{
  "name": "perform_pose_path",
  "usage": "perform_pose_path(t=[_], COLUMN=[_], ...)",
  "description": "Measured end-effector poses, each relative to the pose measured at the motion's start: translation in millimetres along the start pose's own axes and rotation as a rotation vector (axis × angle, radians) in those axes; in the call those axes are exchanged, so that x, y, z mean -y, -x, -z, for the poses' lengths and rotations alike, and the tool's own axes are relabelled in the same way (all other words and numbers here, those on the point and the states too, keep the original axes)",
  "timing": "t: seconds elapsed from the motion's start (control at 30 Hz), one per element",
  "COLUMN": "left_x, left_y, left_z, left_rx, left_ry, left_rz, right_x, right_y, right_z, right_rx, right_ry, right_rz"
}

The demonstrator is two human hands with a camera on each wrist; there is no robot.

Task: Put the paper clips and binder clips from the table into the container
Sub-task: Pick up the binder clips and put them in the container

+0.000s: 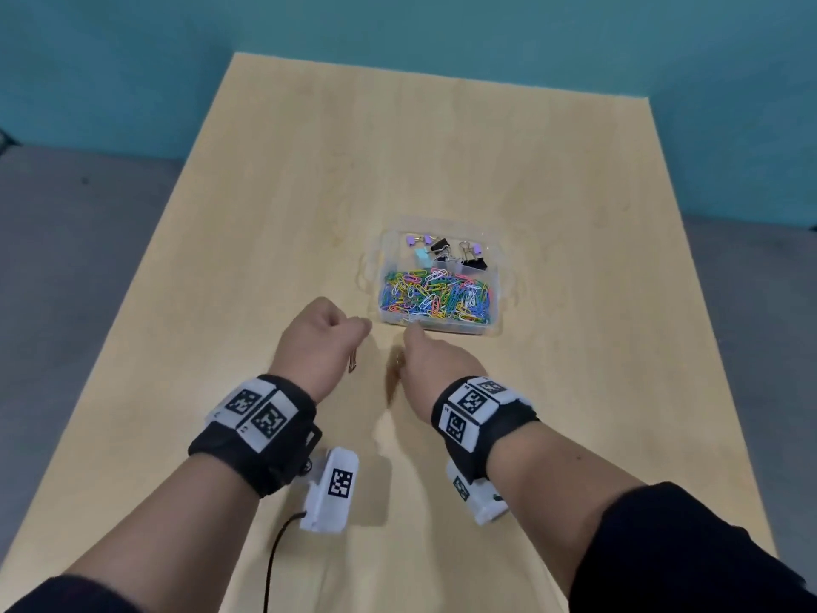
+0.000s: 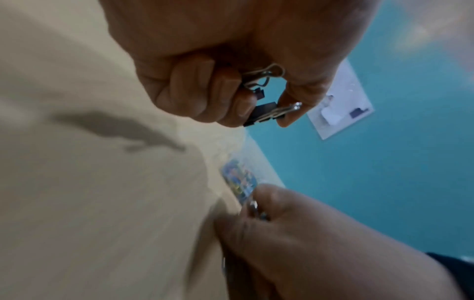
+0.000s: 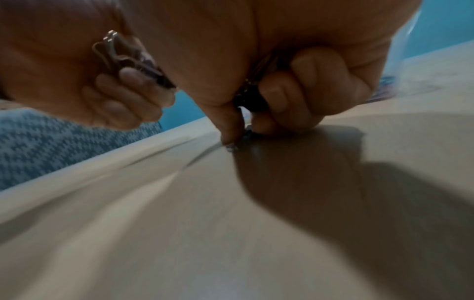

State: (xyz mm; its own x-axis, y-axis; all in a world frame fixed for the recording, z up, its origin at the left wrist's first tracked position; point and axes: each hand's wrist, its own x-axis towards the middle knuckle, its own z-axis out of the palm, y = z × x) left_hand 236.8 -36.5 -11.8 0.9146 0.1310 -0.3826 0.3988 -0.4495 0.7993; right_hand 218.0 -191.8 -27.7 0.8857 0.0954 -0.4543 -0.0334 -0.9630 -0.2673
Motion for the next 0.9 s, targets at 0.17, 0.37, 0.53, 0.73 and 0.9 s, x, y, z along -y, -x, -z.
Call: perform_pose_path(t=[0.17, 0.37, 0.53, 0.73, 0.9], left_x=[-77, -140, -131, -108, -60], left_y=[-37, -96, -123, -100, -33], left_z=[-9, -58, -86, -64, -17], left_rx=[0.06, 0.166, 0.26, 0.13, 0.139], left_ry=[-0.487, -0.885, -1.029, -0.851, -0.512], left_rz=[-0.327, -0.524, -0.504, -0.623, -0.569], right_x=[-6, -45, -81, -94, -75], right_y=[8, 32, 53, 48, 1], right_z=[4, 8, 21, 55, 95], right_rx=[0.015, 0.049, 0.187, 0.139, 0.023], right_ry=[-0.12, -0.609, -1.481, -1.923, -1.654], right_rz=[0.045, -0.106, -0.408, -0.411, -0.313])
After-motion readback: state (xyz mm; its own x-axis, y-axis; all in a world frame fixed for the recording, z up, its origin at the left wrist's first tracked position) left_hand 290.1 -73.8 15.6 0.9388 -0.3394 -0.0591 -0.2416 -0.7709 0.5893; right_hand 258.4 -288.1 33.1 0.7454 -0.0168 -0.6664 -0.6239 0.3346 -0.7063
